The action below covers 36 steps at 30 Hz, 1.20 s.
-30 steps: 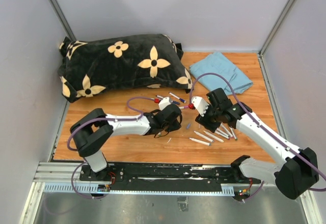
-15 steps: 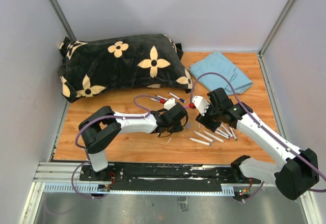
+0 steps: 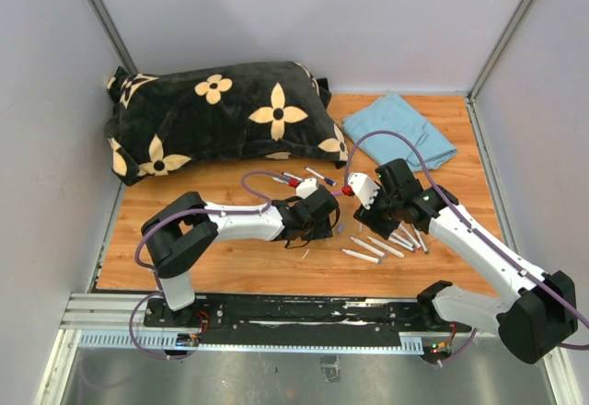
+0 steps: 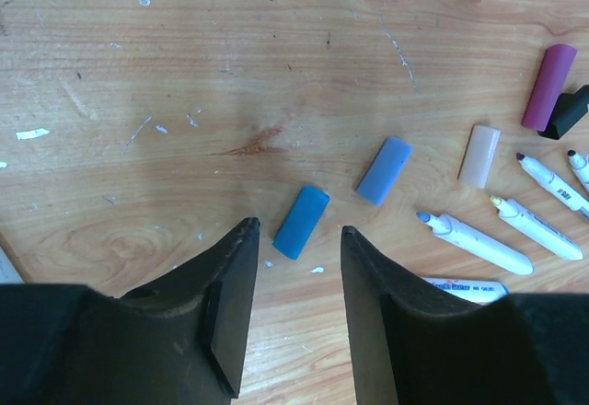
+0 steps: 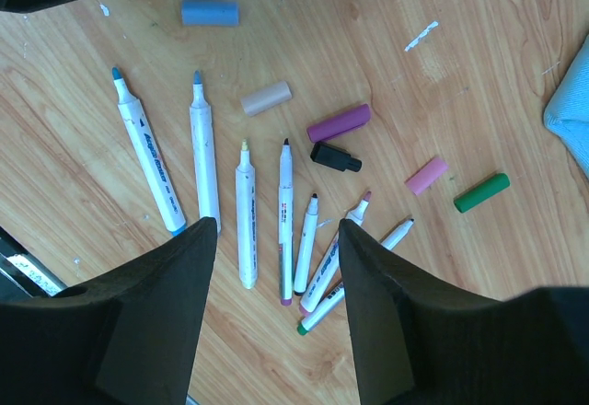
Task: Open the pen caps
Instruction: Place the pen cap at the center of the board.
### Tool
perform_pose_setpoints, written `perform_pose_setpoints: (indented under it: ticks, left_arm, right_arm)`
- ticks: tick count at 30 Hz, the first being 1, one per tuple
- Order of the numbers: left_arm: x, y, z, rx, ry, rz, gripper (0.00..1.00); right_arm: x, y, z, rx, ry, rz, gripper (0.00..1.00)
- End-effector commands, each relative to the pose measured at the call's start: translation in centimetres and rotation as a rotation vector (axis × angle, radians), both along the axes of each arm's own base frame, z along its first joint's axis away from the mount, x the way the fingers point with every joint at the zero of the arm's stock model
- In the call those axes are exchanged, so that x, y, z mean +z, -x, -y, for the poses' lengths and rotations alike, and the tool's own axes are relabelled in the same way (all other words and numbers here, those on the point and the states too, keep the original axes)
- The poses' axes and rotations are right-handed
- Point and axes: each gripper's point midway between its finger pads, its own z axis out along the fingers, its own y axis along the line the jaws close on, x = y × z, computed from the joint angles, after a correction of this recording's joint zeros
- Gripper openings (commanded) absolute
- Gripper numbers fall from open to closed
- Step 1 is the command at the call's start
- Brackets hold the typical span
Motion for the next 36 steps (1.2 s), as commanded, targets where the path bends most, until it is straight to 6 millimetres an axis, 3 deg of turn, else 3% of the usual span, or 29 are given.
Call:
perform_pose_setpoints:
  ticks: [1,10,14,20,24,28,32,36]
  left_arm:
    - [2.6,-0.4,0.1,0.005,0.018,0.054,0.46]
    - [7.1,0.0,-0.9,-0.048,0.112,0.163,0.47]
    - [9.1,0.5,-2.6,-0.070,0.189,0.268,0.47]
    - [11.0,1.4,-6.5,-0.075,0.245,0.426,0.66]
    - [12.8,2.4,-8.6,-0.112,0.297,0.536,0.84]
    - [13.2,2.6,-11.4,-0.078,0.279,0.610,0.98]
    - [13.0,2.8,-13.4,-0.043,0.254,0.638,0.99]
    - [12.6,2.9,-14.2,-0.043,0.215,0.636,0.99]
  right_arm:
    - [0.6,-0.1,0.0,-0.011,-0.025,0.015,0.58]
    - [0.9,0.0,-0.2,0.003,-0.041,0.022,0.61]
    - [0.9,0.2,-0.3,0.011,-0.049,0.019,0.63]
    - [0.9,0.3,-0.5,0.023,-0.054,0.015,0.65]
    - [0.8,0.4,-0.5,0.029,-0.056,0.010,0.65]
    - [0.6,0.5,-0.6,0.033,-0.056,0.001,0.66]
    - [0.5,0.5,-0.6,0.039,-0.053,-0.006,0.68]
    - [0.4,0.6,-0.7,0.042,-0.054,-0.012,0.68]
